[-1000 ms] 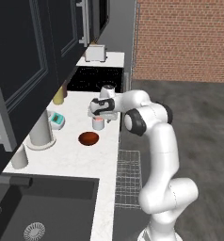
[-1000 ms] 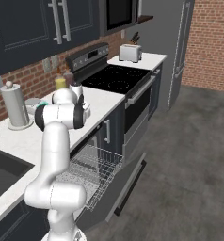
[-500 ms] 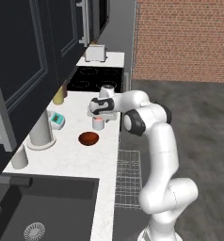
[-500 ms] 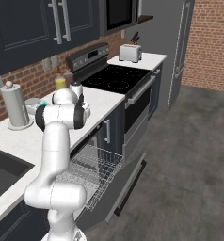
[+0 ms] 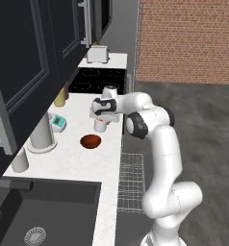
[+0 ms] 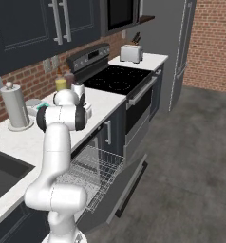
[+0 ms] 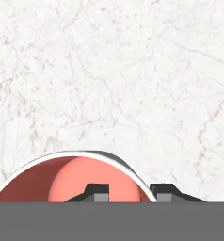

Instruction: Pick up the cup and bowl from the counter, place them in the dishwasher, and close the dishwasher door.

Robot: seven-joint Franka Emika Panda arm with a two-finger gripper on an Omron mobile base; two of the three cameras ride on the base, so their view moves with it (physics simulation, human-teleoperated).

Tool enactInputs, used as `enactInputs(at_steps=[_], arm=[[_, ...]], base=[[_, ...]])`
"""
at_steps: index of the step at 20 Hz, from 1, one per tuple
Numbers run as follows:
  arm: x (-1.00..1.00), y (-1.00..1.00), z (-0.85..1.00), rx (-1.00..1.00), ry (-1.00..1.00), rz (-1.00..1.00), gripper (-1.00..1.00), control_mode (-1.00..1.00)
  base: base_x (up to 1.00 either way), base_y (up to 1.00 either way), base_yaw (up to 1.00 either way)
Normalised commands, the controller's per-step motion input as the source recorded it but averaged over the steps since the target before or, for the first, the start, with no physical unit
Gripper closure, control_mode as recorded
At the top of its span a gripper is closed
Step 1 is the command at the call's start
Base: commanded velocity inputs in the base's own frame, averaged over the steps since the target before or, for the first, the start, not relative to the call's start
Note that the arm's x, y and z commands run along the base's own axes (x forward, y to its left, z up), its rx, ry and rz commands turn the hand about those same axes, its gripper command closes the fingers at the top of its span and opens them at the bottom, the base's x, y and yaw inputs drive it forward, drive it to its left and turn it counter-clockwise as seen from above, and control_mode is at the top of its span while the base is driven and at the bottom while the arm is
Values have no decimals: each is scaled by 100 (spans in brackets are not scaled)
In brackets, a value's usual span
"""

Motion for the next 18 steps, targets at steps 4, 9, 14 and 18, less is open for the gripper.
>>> enactInputs(at_steps=[4, 9, 14, 18], arm=[[-22, -20, 0, 1, 0, -3, 100, -100], [-46, -53, 0, 0, 0, -7, 100, -100], [-66, -89, 0, 0, -1, -11, 100, -100], [-82, -100, 0, 0, -3, -10, 100, -100]], base=[[0, 0, 0], [0, 0, 0], [0, 0, 0], [0, 0, 0]])
